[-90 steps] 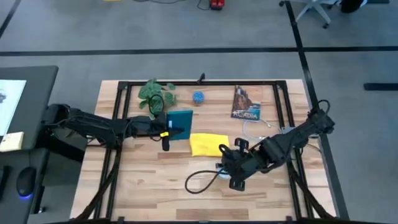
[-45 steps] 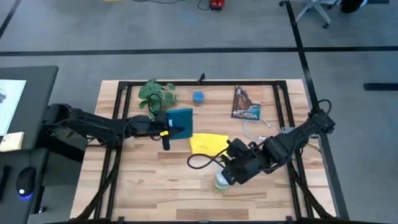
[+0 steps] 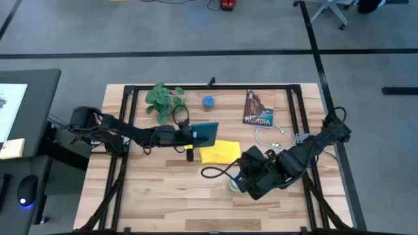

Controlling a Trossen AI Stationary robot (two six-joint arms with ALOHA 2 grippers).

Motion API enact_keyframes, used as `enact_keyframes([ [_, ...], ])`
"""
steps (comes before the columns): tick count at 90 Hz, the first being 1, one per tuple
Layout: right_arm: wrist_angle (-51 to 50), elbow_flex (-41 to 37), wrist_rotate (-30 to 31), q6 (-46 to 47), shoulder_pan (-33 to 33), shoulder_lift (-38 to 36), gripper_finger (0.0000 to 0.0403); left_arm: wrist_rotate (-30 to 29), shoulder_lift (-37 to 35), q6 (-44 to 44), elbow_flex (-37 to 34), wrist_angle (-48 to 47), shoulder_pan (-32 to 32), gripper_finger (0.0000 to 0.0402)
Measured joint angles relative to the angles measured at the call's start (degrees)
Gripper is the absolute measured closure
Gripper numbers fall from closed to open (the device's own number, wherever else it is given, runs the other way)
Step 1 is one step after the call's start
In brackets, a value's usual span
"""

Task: Apply microfiber cloth
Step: Spray the back of the blue tablet using the white spray bottle

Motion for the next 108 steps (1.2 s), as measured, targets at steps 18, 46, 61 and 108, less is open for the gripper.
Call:
enact_keyframes([
  [18,3.2,0.0,1.2,-5.5,0.0,1.1,0.0325,1.9,3.5,-0.1,3.0,-1.2,-0.2,0.0390],
  [46,9.5,-0.3,0.6,-17.7,0.3,1.4,0.0167,2.3,3.0,-0.2,2.9,-2.4,-0.4,0.0390],
  [61,11.5,0.2,0.1,-26.3,0.2,0.7,0.0136,2.3,3.0,-0.2,2.9,-3.2,-0.4,0.0390],
  [108,-5.0,-3.2,-4.0,-32.5,7.5,-3.5,0.0132,2.2,3.0,-0.2,2.9,-3.2,-0.4,0.0390],
])
